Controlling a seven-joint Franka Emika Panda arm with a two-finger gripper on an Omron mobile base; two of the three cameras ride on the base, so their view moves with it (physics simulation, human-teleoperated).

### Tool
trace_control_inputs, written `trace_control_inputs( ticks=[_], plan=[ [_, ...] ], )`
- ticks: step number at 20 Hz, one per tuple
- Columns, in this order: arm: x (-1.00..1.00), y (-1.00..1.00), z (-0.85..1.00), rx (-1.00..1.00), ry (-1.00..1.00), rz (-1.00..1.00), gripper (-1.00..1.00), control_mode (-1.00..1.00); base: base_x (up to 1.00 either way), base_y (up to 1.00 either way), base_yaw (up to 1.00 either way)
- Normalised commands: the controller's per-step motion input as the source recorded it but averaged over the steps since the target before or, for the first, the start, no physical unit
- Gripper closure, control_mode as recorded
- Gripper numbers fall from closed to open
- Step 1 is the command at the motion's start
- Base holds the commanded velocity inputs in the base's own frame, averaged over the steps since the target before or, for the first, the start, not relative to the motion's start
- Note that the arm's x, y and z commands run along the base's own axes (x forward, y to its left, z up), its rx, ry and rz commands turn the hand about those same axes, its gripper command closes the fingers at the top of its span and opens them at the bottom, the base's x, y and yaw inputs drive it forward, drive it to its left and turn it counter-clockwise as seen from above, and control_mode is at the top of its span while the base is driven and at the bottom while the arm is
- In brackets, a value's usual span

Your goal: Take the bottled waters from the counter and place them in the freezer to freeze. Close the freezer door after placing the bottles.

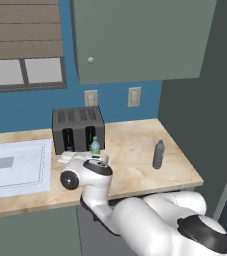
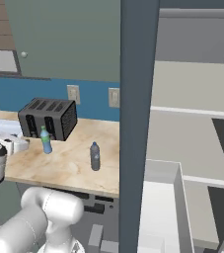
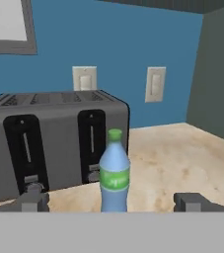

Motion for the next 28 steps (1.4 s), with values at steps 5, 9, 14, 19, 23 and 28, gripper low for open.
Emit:
trace_control_inputs(
  ticks=[5, 9, 14, 19, 23, 28],
  plan=[
    [0.05, 0.00, 0.00, 0.00, -0.16, 0.00, -1.00, -1.00, 0.00, 0.00, 0.00],
    [0.16, 0.00, 0.00, 0.00, 0.05, 0.00, -1.00, -1.00, 0.00, 0.00, 0.00],
    [0.16, 0.00, 0.05, 0.00, 0.17, 0.00, -1.00, -1.00, 0.00, 0.00, 0.00],
    [0.16, 0.00, 0.00, 0.00, 0.15, 0.00, -1.00, -1.00, 0.00, 0.00, 0.00],
    [0.00, 0.00, 0.00, 0.00, 0.00, 0.00, -1.00, -1.00, 0.00, 0.00, 0.00],
    [0.03, 0.00, -0.01, 0.00, 0.00, 0.00, -1.00, -1.00, 0.00, 0.00, 0.00]
  ],
)
